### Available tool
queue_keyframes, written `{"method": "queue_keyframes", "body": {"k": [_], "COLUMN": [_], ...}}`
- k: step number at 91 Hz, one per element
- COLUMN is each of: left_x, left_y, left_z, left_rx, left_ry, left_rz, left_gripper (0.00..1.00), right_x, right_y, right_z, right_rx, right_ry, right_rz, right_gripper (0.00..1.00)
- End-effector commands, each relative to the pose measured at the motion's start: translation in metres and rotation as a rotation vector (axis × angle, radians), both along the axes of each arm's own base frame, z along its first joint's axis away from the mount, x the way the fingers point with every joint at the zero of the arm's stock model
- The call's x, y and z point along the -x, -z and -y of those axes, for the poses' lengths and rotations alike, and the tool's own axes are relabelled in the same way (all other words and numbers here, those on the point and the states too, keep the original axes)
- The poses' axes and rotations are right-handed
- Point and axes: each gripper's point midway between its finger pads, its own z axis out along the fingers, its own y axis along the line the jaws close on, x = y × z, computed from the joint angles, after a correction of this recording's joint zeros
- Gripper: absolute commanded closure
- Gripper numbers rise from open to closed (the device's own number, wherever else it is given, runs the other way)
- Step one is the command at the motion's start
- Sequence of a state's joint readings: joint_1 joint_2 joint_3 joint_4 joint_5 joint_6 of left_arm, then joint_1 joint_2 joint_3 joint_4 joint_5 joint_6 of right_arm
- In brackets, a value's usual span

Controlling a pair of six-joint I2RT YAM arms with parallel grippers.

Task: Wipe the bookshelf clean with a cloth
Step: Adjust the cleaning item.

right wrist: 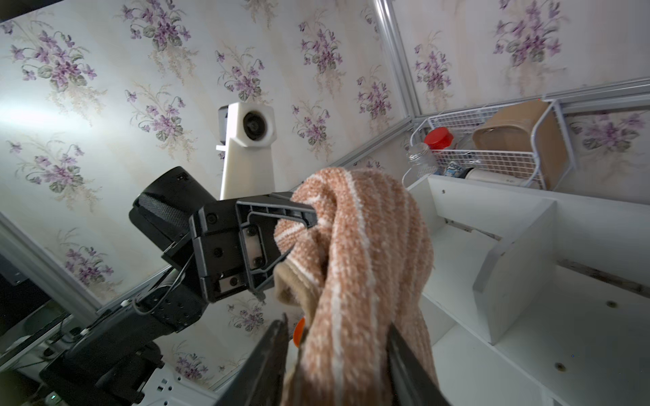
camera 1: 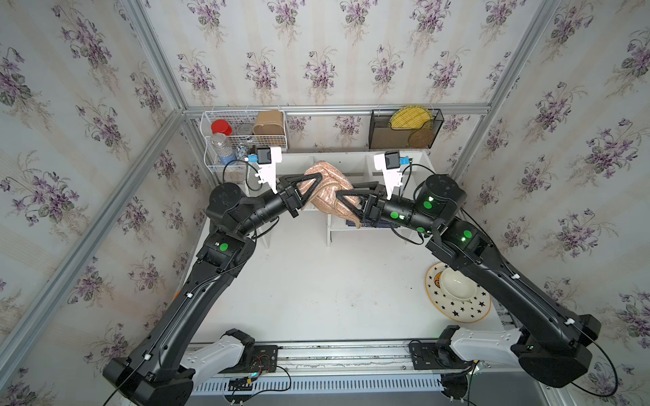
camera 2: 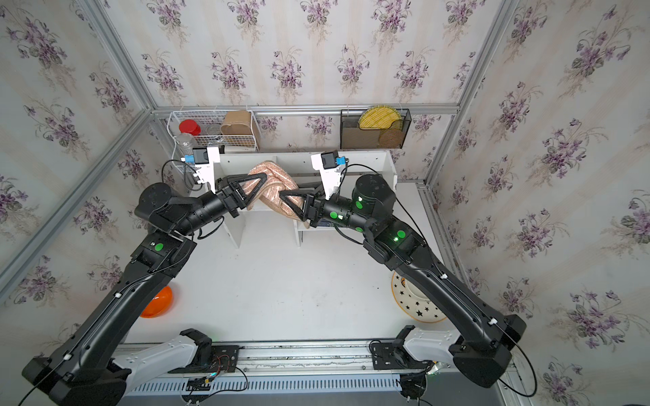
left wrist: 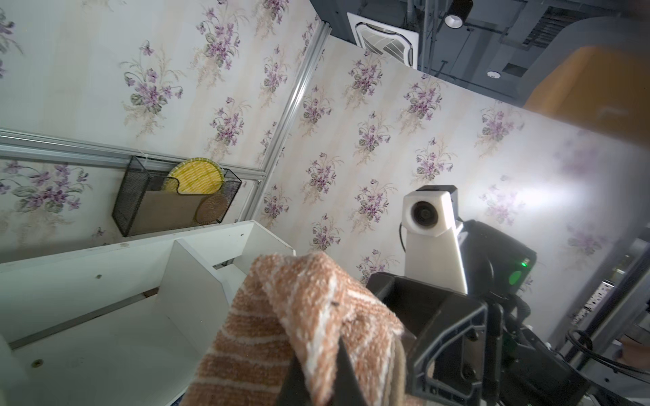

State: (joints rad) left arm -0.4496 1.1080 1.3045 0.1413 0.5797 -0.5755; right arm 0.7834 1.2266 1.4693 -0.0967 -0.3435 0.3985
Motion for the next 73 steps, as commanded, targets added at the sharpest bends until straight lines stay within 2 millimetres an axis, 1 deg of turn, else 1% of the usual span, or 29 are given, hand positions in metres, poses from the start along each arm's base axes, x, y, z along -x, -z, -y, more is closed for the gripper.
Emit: {"method": "queue_keyframes", "body": {"k": [1,7,12,21,26,35,40,50,61,67,73], "left_x": [-0.016,-0.016,-0.013,-0.005,0.002,0.017,0.024,0.039,0.053,0.056,0.055], "left_y": [0.002,-0.004,-0.009,-0.023,-0.030,-0.045,-0.051,-0.060,-0.067,-0.070,-0.069], "left_z": [-0.009,-0.010,-0.008,-0.004,-0.002,0.000,-0.001,-0.001,-0.002,-0.004,-0.005], "left_rx": [-0.034,-0.022,-0.007,0.038,0.056,0.084,0.093,0.105,0.131,0.142,0.144], "left_ry": [-0.110,-0.110,-0.089,-0.031,0.006,0.066,0.089,0.136,0.186,0.186,0.173], "left_rz": [-0.001,0.010,0.020,0.053,0.074,0.113,0.130,0.159,0.204,0.218,0.219], "left_gripper": [1.00,1.00,1.00,1.00,1.00,1.00,1.00,1.00,1.00,1.00,1.00], "right_x": [-0.021,-0.024,-0.026,-0.025,-0.023,-0.018,-0.016,-0.009,0.000,0.007,0.015], "right_y": [0.006,0.005,0.005,0.010,0.011,0.010,0.008,0.000,-0.009,-0.011,-0.016], "right_z": [0.029,0.042,0.044,0.031,0.021,0.005,-0.002,-0.014,-0.028,-0.036,-0.040], "right_rx": [0.046,0.041,0.034,0.042,0.040,0.030,0.019,-0.015,-0.060,-0.086,-0.121], "right_ry": [0.202,0.250,0.252,0.186,0.136,0.042,0.001,-0.087,-0.202,-0.283,-0.349], "right_rz": [0.004,0.006,-0.001,-0.021,-0.031,-0.043,-0.045,-0.038,-0.050,-0.069,-0.072], "right_gripper": [0.43,0.38,0.35,0.33,0.30,0.14,0.10,0.09,0.12,0.15,0.19]}}
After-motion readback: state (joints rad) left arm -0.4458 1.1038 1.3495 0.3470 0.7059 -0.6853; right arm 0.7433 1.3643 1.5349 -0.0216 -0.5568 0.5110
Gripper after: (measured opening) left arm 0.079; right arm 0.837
